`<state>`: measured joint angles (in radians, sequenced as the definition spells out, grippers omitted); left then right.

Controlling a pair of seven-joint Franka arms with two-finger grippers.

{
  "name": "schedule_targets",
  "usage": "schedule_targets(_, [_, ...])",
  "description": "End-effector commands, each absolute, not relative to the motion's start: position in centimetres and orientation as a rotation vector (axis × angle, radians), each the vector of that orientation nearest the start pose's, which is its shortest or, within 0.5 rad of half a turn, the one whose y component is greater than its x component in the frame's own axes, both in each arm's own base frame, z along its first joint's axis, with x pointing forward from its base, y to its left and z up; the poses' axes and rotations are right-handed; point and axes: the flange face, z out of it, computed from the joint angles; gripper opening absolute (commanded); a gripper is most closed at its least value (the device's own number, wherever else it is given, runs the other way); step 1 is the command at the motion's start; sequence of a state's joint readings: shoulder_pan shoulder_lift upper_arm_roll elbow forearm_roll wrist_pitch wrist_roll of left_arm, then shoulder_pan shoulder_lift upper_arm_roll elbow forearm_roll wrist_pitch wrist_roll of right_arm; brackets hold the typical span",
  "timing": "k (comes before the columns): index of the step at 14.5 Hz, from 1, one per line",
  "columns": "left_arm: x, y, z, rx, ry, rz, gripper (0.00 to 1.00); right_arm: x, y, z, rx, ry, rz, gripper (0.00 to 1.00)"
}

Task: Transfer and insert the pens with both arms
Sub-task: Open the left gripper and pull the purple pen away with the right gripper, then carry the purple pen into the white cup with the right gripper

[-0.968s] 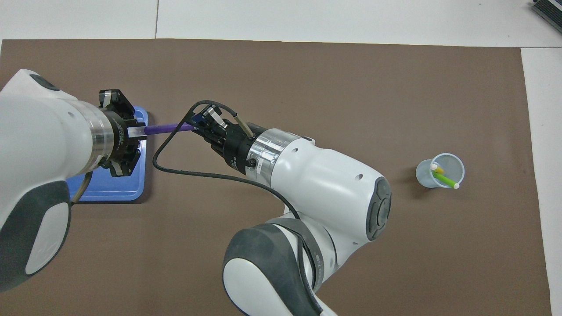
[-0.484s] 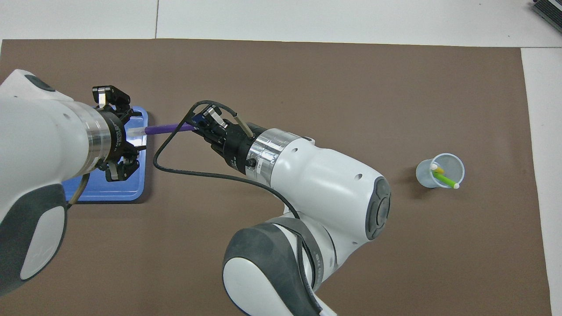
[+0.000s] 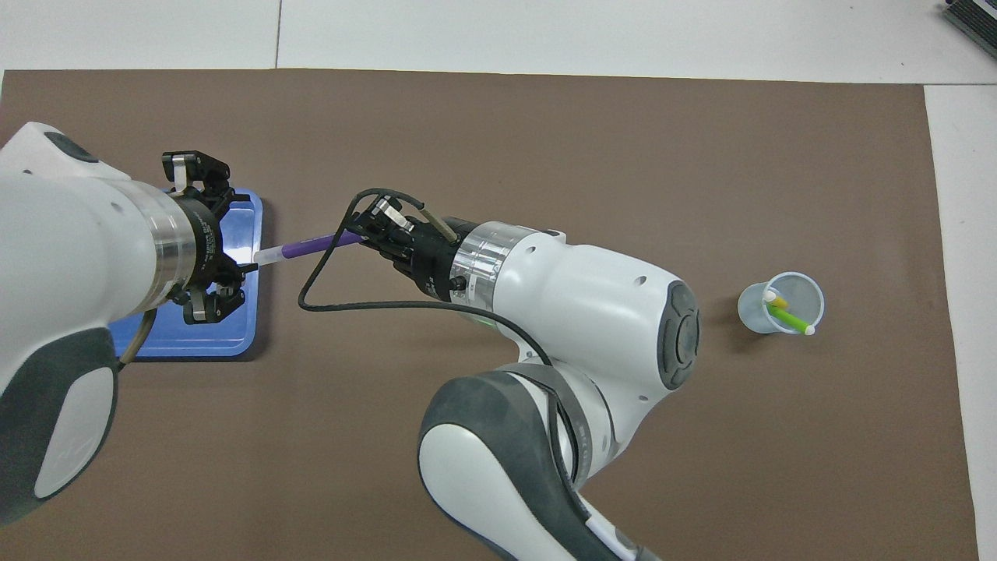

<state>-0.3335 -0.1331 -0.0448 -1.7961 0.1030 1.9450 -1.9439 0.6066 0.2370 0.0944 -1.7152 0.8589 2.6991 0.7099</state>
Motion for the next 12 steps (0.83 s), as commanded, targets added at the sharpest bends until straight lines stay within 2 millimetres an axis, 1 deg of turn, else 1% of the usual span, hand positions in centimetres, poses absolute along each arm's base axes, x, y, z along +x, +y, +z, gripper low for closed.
schedule_targets(1, [49.6, -18.6, 62.2, -2.509, -2.153, -0.39, 0.71, 53.2, 38.1, 50.9, -2.194, 0.587, -0.104, 0.0])
schedule_targets(4, [49.8, -17.7, 62.0, -2.651, -1.953, -0.38, 0.7, 52.9, 35.5, 49.0, -2.366, 0.418, -0.091, 0.0])
schedule_targets(7, [50.0, -16.0, 61.8, -2.819, -1.65, -0.343, 0.7, 53.2, 33.0, 48.2, -2.59, 0.239, -0.056, 0.0])
schedule_targets(8, [50.1, -15.2, 61.7, -2.861, -1.56, -0.32, 0.7, 52.9, 32.3, 48.4, -2.655, 0.175, -0.039, 0.0])
schedule_targets(10, [50.6, -12.9, 61.5, -2.948, -1.394, -0.281, 0.7, 52.9, 30.4, 48.1, -2.769, 0.049, -0.025, 0.0])
schedule_targets(12, [51.1, -9.8, 61.4, -3.026, -1.224, -0.244, 0.7, 53.1, 28.0, 48.3, -2.857, -0.09, -0.008, 0.0])
